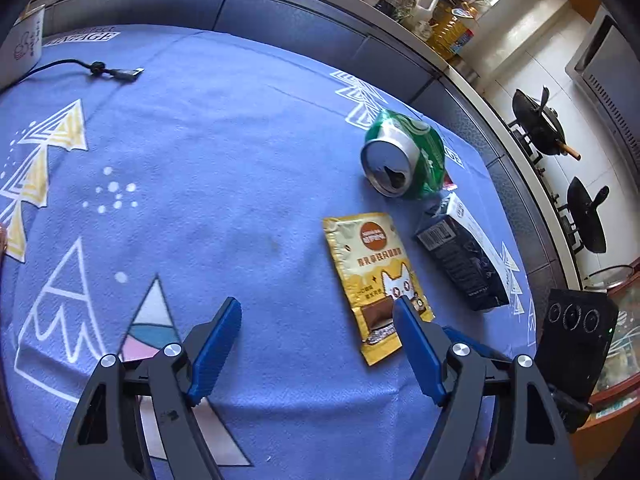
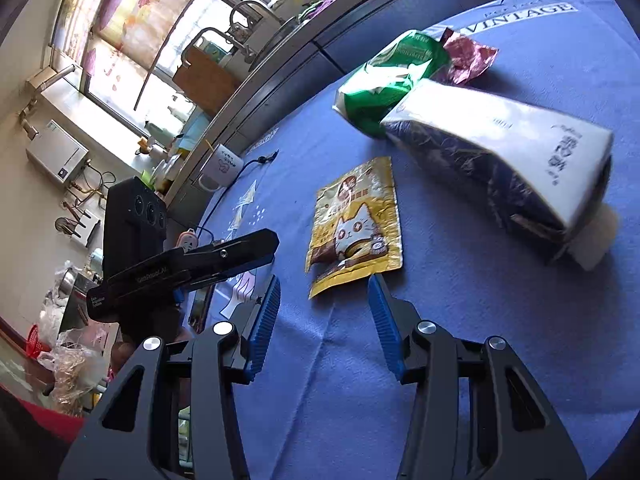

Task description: Collect trash

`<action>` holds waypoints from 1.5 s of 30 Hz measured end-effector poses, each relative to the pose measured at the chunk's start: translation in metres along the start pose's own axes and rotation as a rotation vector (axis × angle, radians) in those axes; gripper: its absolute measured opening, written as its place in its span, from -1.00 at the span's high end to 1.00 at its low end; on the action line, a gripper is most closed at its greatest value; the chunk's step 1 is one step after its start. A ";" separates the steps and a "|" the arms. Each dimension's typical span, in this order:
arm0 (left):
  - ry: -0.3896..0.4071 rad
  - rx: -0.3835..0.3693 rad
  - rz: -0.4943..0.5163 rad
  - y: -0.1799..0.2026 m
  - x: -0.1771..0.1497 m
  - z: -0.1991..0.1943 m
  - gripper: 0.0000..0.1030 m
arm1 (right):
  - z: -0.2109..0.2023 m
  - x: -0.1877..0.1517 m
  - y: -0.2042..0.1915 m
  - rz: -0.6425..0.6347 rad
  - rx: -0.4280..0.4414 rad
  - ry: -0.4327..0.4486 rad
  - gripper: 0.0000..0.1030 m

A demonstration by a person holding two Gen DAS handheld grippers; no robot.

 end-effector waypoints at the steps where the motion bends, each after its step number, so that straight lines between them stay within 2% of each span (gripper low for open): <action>1: -0.004 -0.004 0.006 0.002 0.000 0.002 -0.50 | -0.002 0.003 0.003 0.011 -0.017 0.007 0.10; 3: -0.003 -0.015 0.008 0.004 0.001 0.003 -0.50 | -0.003 0.007 0.015 0.059 -0.060 0.007 0.10; 4: -0.003 -0.027 0.004 0.005 0.002 0.003 -0.50 | -0.001 0.009 0.022 0.092 -0.070 0.001 0.17; 5: -0.006 -0.046 -0.001 0.005 0.004 0.003 -0.48 | 0.002 0.011 0.026 0.117 -0.060 0.002 0.28; 7: -0.019 -0.100 -0.013 0.005 0.005 0.004 -0.38 | 0.009 0.015 0.030 0.143 -0.068 0.002 0.66; 11: -0.028 -0.150 -0.012 0.008 0.006 0.006 -0.33 | 0.027 0.021 0.028 0.149 -0.068 -0.004 0.97; 13: -0.030 -0.181 -0.016 0.010 0.007 0.007 -0.21 | 0.033 0.023 0.026 0.166 -0.035 -0.005 0.99; 16: -0.043 -0.250 -0.040 0.009 0.008 0.009 -0.12 | 0.040 0.026 0.021 0.158 -0.041 -0.012 0.99; 19: -0.064 -0.363 -0.087 0.006 0.007 0.012 -0.03 | 0.051 0.029 0.014 0.150 -0.025 -0.036 0.99; 23: -0.060 -0.444 -0.128 0.002 0.004 0.009 -0.03 | 0.056 0.033 0.006 0.107 -0.083 -0.035 0.99; 26: -0.045 -0.422 -0.118 0.003 0.003 0.002 -0.04 | 0.054 0.033 0.009 0.120 -0.056 -0.036 0.99; 28: -0.031 -0.394 -0.118 0.003 0.005 -0.003 -0.35 | 0.054 0.033 0.011 0.116 -0.051 -0.035 0.99; 29: -0.025 -0.392 -0.117 0.004 0.007 -0.004 -0.39 | 0.053 0.033 0.011 0.113 -0.051 -0.034 0.99; 36: -0.052 -0.404 -0.129 0.011 0.013 0.006 -0.46 | 0.053 0.033 0.012 0.113 -0.044 -0.032 1.00; 38: -0.054 -0.391 -0.112 0.017 0.013 0.010 -0.15 | 0.053 0.033 0.012 0.111 -0.046 -0.033 1.00; 40: -0.055 -0.359 -0.102 0.018 0.014 0.015 0.35 | 0.052 0.032 0.012 0.103 -0.052 -0.033 1.00; 42: -0.050 -0.361 -0.113 0.015 0.014 0.015 0.58 | 0.052 0.031 0.012 0.095 -0.053 -0.031 1.00; 45: -0.022 -0.381 -0.109 0.013 0.013 0.004 0.58 | 0.052 0.031 0.014 0.093 -0.042 -0.029 1.00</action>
Point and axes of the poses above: each gripper's, at about its wrist camera, not at the fingertips, and z roughly the way its jaws point, y to its right, x to its top, the point moved 8 cm from there along z, roughly the way its jaws point, and after that the axes turned 15 degrees about -y, right-handed, at the moved point
